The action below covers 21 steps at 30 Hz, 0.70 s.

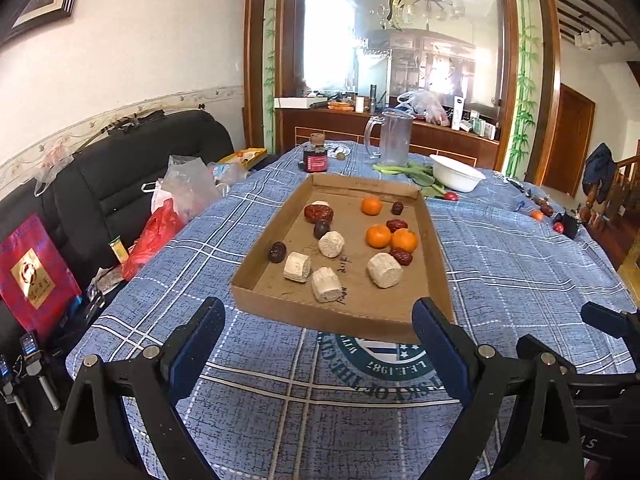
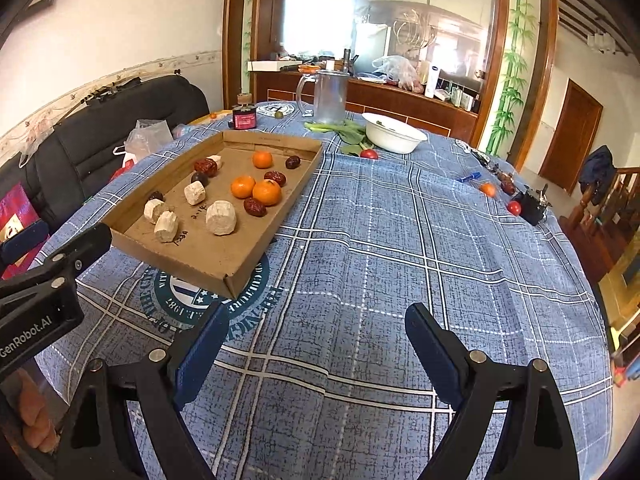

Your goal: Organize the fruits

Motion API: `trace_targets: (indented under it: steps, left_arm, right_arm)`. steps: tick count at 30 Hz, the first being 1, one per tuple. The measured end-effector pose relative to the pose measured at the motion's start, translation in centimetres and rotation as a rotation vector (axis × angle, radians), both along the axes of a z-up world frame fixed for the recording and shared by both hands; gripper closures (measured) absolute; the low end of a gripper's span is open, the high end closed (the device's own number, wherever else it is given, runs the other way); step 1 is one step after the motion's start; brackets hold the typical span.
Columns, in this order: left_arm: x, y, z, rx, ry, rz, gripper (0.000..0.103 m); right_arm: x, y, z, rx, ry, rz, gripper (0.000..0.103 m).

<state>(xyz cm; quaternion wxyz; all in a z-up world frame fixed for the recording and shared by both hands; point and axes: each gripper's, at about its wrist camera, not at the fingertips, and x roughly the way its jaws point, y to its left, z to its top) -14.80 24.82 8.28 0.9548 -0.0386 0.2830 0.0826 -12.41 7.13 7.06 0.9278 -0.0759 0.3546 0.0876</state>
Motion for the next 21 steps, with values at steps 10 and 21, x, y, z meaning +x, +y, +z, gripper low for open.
trace_targets:
  steps: [10,21]
  left_arm:
    - [-0.39,0.23,0.16,-0.052,0.002,0.0,0.006]
    - [-0.88,-0.17,0.39,-0.047,-0.011,-0.011,0.005]
  right_arm:
    - [-0.6,-0.31,0.35,-0.015,-0.009,-0.004,0.011]
    - [-0.77,-0.38,0.46,-0.016,-0.003,-0.01,0.011]
